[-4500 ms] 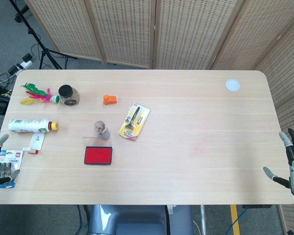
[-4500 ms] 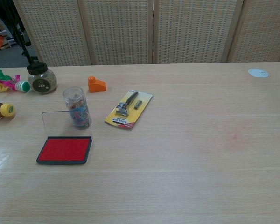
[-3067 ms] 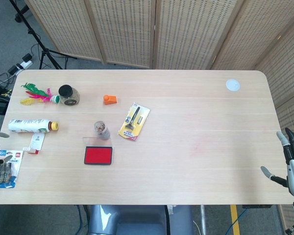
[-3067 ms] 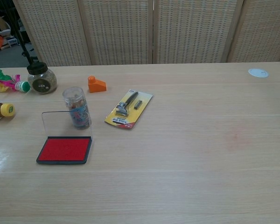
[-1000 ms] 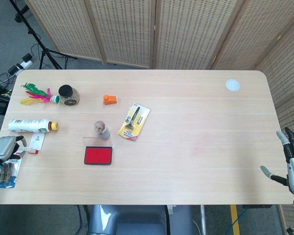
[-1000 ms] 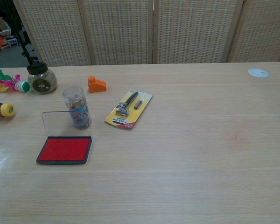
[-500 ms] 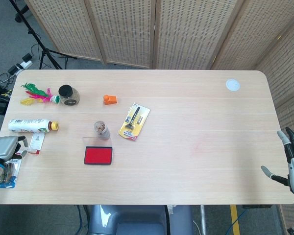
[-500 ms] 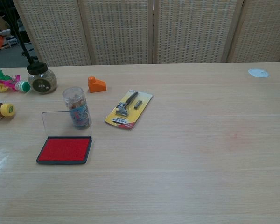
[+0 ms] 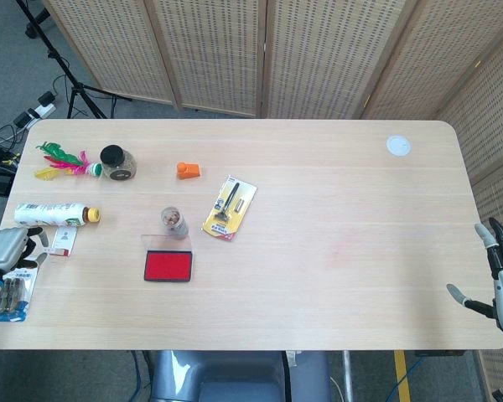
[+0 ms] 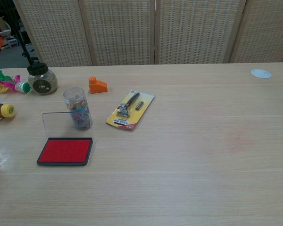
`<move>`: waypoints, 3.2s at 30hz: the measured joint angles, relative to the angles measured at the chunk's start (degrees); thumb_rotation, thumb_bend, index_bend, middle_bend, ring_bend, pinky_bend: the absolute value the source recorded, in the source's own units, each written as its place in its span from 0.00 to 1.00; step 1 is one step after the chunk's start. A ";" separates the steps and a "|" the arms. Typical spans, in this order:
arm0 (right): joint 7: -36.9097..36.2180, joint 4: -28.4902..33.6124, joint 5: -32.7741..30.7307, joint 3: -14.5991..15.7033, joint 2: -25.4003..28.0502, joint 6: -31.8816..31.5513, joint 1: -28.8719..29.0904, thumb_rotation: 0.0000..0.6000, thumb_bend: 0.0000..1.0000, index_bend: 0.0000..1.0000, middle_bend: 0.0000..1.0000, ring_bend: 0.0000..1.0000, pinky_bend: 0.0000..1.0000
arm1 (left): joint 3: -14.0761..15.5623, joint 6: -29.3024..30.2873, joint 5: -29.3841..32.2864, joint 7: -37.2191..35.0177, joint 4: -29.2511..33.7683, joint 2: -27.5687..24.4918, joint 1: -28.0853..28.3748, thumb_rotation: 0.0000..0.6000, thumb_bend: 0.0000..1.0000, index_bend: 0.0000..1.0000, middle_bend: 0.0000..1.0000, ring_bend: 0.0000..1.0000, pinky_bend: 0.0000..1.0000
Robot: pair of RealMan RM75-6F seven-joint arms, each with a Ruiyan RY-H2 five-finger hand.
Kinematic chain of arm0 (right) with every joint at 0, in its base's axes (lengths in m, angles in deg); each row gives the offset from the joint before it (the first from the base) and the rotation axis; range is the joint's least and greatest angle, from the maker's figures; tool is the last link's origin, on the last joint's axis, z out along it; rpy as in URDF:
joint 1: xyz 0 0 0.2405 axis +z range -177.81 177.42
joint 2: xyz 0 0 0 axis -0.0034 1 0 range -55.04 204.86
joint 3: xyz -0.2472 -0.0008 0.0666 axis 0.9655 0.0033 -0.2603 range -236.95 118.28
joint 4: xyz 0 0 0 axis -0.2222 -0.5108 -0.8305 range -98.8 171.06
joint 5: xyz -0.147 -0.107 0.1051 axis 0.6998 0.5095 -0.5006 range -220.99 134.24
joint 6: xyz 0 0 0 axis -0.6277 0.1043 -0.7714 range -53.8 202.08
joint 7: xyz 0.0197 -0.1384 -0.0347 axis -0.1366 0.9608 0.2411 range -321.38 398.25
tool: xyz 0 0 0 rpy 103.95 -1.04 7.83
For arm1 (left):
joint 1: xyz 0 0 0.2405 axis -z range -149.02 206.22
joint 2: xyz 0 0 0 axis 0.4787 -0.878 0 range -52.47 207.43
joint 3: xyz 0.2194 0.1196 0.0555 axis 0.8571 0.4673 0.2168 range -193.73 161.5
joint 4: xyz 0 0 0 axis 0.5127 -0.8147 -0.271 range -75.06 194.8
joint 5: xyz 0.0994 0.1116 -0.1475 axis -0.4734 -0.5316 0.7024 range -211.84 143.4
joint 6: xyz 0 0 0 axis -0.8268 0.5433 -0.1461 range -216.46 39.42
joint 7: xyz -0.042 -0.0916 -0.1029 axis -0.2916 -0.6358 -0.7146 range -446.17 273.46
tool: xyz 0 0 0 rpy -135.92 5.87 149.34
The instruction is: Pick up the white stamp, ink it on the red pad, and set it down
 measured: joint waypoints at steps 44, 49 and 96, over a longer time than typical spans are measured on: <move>-5.54 -1.26 -2.37 -0.74 1.36 2.47 0.58 1.00 0.00 0.00 0.00 0.00 0.00 | -5.90 -7.89 41.20 55.84 55.10 -7.35 19.28 1.00 0.38 0.61 1.00 1.00 1.00; -5.84 -1.34 -2.50 -0.75 1.40 2.63 0.59 1.00 0.00 0.00 0.00 0.00 0.00 | -5.06 -7.99 41.20 55.29 53.42 -5.42 19.61 1.00 0.38 0.61 1.00 1.00 1.00; -6.80 -1.63 -2.58 -0.73 1.58 2.75 0.53 1.00 0.00 0.00 0.00 0.00 0.00 | -2.61 -6.25 42.23 55.82 46.66 0.93 21.28 1.00 0.38 0.63 1.00 1.00 1.00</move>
